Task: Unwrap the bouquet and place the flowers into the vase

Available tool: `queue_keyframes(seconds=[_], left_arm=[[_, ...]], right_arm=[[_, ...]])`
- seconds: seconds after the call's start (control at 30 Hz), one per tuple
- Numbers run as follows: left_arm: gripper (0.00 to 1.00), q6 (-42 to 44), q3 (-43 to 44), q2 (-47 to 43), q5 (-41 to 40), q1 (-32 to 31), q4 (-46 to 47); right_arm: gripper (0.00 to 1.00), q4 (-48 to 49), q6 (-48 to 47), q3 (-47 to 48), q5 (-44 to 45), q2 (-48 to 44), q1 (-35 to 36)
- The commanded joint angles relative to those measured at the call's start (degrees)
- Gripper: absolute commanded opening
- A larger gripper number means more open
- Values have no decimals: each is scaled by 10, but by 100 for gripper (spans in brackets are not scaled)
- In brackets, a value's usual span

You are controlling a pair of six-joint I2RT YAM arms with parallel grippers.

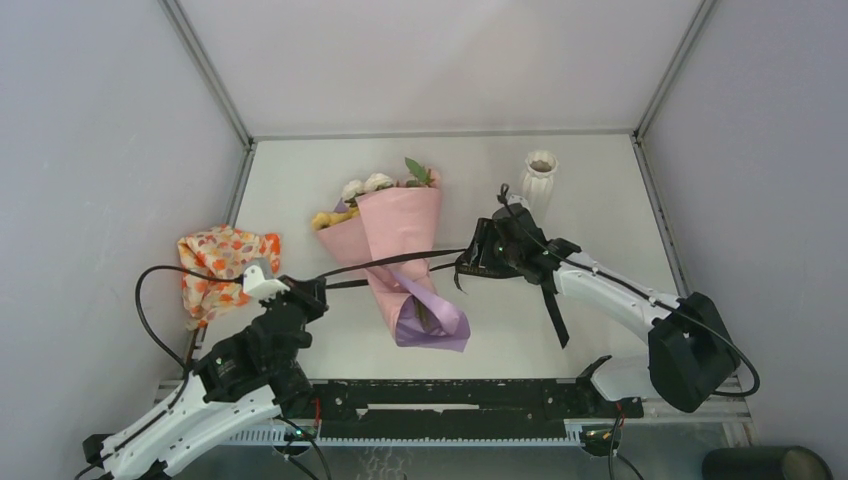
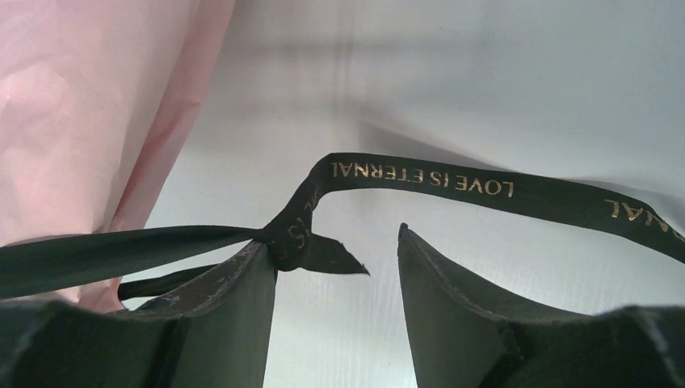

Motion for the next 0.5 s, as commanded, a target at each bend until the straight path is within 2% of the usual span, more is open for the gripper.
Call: queue_keyframes(seconds=[0.0,0.3,0.47], left_arm=[[6,7,53,-24,-145,16,-60],[6,8,55,-25,-148,17,-68],[6,27,42,-11,-124,17,-27]], right_arm=[[61,-70,-34,-36,111,-22,-77],[61,-83,-40,-53,100,-67,-108],[61,-56,-65,-54,9,-118,-94]])
